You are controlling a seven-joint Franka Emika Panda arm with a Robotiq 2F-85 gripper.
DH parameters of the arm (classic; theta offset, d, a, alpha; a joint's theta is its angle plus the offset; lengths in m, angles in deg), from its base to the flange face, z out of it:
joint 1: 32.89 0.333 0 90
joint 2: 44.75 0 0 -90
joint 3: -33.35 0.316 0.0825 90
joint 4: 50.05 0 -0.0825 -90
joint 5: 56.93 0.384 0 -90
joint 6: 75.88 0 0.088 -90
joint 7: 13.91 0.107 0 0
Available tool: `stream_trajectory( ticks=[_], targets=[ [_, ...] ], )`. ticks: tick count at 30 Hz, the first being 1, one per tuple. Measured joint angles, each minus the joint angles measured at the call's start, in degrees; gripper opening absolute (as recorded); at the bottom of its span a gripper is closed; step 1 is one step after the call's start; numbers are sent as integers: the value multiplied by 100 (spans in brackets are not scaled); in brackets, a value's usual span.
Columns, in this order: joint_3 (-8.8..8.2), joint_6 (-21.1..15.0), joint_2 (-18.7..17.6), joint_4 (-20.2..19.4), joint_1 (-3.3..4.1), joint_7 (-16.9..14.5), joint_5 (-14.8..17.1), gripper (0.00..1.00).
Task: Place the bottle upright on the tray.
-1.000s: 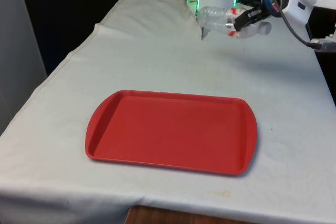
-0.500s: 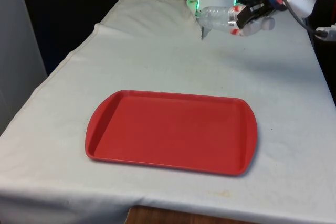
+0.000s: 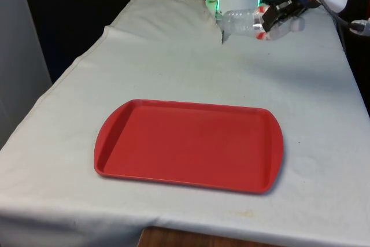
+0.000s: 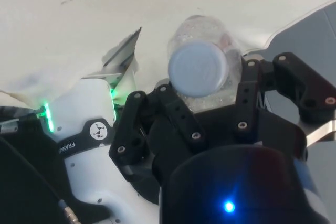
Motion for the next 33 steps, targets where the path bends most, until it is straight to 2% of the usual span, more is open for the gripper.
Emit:
stream_trajectory(
  ticks=[33],
  targets=[
    [-120,-1215,430,-464,-120,46,183,34]
  ],
)
